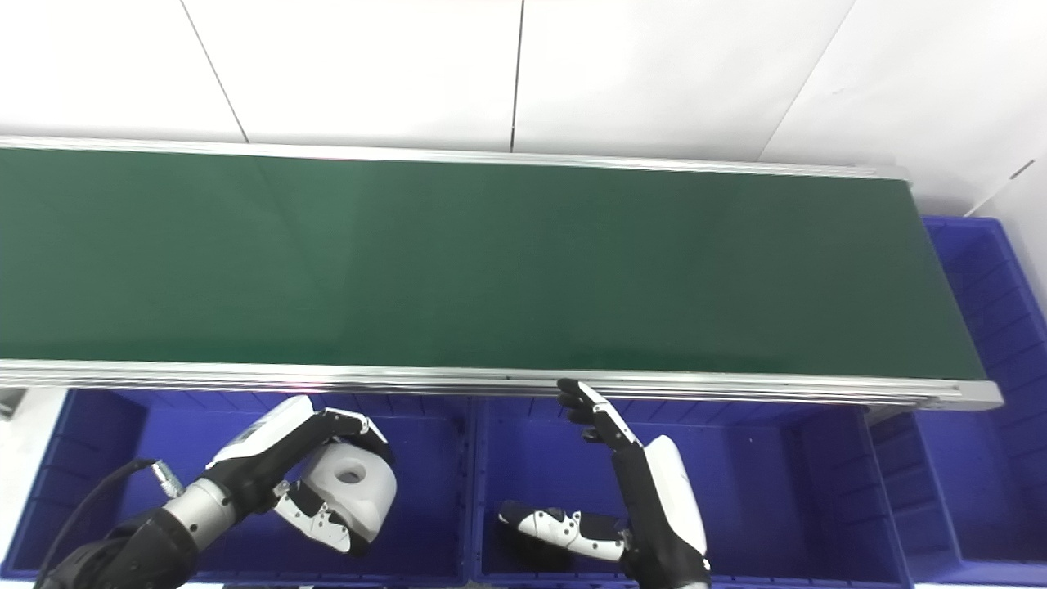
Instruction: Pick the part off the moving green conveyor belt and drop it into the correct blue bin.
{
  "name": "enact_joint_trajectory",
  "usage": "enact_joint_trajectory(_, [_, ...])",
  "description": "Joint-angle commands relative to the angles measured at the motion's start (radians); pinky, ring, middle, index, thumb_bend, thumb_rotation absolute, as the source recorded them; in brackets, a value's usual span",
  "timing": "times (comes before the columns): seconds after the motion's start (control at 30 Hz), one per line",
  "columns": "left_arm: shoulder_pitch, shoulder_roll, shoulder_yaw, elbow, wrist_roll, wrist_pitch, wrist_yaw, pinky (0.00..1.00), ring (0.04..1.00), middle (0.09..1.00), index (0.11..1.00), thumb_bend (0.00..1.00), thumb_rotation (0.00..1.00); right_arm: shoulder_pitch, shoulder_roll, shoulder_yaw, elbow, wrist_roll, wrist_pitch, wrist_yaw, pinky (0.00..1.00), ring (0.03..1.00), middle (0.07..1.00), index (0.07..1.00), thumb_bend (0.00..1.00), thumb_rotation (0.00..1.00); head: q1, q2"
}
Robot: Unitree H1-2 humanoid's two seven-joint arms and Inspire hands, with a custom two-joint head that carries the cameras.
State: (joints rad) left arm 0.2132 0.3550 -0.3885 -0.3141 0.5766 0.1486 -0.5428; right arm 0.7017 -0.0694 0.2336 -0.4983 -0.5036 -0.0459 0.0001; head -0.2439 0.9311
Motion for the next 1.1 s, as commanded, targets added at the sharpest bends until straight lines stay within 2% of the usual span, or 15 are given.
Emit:
enact_joint_trajectory(0.0, [-0.018, 0.011, -0.001, -0.036, -0.005, 0.0, 0.001, 0.65, 0.757, 0.811, 0.815, 0.62, 0.03, 0.008, 0.007, -0.003, -0.034, 0.003, 0.008, 0.002, 0.76, 0.81, 0.833, 0.868, 0.79, 0.34, 0.0, -0.002])
enact_joint_trajectory(0.13, [-0.016, 0.012, 0.01, -0.042, -0.056, -0.014, 0.009, 0.68, 0.775, 0.824, 0.826, 0.61, 0.09, 0.006, 0.005, -0.004, -0.026, 0.009, -0.001, -0.001, 0.75, 0.811, 0.835, 0.868, 0.79, 0.33, -0.003, -0.004])
enact_joint_trajectory(0.37, [0.014, -0.021, 0.074, -0.038, -0.268, -0.095, 0.063, 0.69, 0.781, 0.819, 0.838, 0.66, 0.15, 0.006, 0.007, -0.006, -0.032, 0.001, 0.018, 0.006, 0.76, 0.822, 0.844, 0.868, 0.8, 0.33, -0.004, -0.007])
enact_joint_trajectory(0.57, [0.045, -0.048, 0.11, -0.003, -0.405, -0.241, 0.119, 0.75, 0.81, 0.834, 0.843, 0.66, 0.27, 0.004, 0.001, -0.006, -0.023, -0.003, 0.0, 0.001, 0.76, 0.819, 0.842, 0.868, 0.8, 0.34, -0.007, -0.011])
enact_joint_trajectory(0.67, [0.061, -0.055, 0.115, -0.007, -0.435, -0.265, 0.133, 0.77, 0.828, 0.845, 0.853, 0.66, 0.31, 0.006, 0.003, -0.006, -0.028, -0.01, 0.008, 0.004, 0.76, 0.82, 0.843, 0.868, 0.8, 0.35, -0.006, -0.011])
enact_joint_trajectory(0.83, [0.088, -0.069, 0.118, 0.004, -0.494, -0.326, 0.148, 0.77, 0.837, 0.867, 0.87, 0.67, 0.32, 0.009, 0.004, -0.007, -0.036, -0.009, 0.018, 0.011, 0.76, 0.82, 0.845, 0.868, 0.8, 0.34, -0.006, -0.01])
enact_joint_trajectory(0.97, [0.108, -0.083, 0.122, 0.017, -0.5, -0.361, 0.171, 0.79, 0.846, 0.864, 0.87, 0.69, 0.29, 0.01, 0.005, -0.01, -0.038, -0.014, 0.023, 0.017, 0.75, 0.817, 0.842, 0.867, 0.8, 0.34, -0.004, -0.012])
enact_joint_trajectory(1.07, [0.118, -0.088, 0.128, 0.02, -0.498, -0.362, 0.184, 0.81, 0.849, 0.86, 0.867, 0.69, 0.27, 0.01, 0.005, -0.01, -0.041, -0.01, 0.025, 0.021, 0.75, 0.814, 0.839, 0.866, 0.8, 0.33, -0.007, -0.012])
